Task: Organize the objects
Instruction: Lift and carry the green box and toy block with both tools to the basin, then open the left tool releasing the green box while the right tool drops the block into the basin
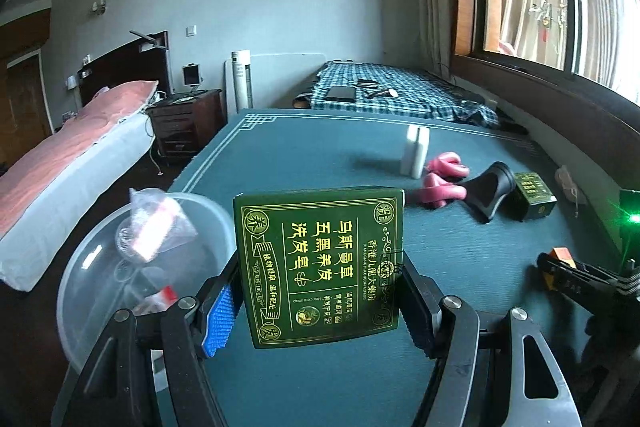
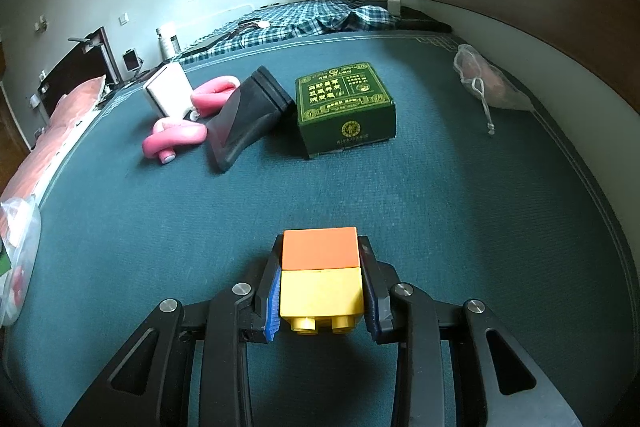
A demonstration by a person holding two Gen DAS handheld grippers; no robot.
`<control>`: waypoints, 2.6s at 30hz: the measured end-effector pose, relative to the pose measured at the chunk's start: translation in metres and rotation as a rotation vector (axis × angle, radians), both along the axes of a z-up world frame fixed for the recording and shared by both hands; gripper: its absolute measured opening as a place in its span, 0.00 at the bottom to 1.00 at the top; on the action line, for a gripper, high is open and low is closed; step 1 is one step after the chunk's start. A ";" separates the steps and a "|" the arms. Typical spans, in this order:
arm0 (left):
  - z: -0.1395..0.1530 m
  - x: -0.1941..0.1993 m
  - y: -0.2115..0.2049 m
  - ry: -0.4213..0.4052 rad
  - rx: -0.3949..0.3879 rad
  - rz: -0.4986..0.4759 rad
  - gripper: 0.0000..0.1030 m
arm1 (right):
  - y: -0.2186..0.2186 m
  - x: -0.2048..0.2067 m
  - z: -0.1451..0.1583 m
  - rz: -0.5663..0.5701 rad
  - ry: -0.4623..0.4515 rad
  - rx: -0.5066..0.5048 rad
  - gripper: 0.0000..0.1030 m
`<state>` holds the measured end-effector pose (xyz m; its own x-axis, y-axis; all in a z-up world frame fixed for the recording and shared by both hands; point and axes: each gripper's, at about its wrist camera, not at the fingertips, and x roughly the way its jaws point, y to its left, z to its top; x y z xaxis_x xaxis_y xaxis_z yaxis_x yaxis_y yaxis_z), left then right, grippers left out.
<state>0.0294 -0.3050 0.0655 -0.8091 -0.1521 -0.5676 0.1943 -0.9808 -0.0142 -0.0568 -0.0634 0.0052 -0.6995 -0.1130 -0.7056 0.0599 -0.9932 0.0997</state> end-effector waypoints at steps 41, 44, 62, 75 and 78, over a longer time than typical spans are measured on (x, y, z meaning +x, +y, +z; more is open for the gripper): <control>-0.013 0.014 -0.113 -0.008 0.018 0.181 0.71 | -0.185 0.059 0.053 0.427 0.103 -0.042 0.32; -0.015 0.013 -0.118 -0.013 0.022 0.189 0.71 | -0.205 0.062 0.057 0.469 0.112 -0.053 0.32; -0.009 0.023 -0.138 0.046 0.037 0.270 0.82 | -0.267 0.060 0.071 0.574 0.143 -0.121 0.32; 0.000 0.044 -0.161 0.128 0.029 0.442 0.83 | -0.301 0.054 0.067 0.619 0.121 -0.154 0.32; 0.003 0.050 -0.167 0.152 0.046 0.476 0.83 | -0.304 0.051 0.065 0.622 0.119 -0.152 0.32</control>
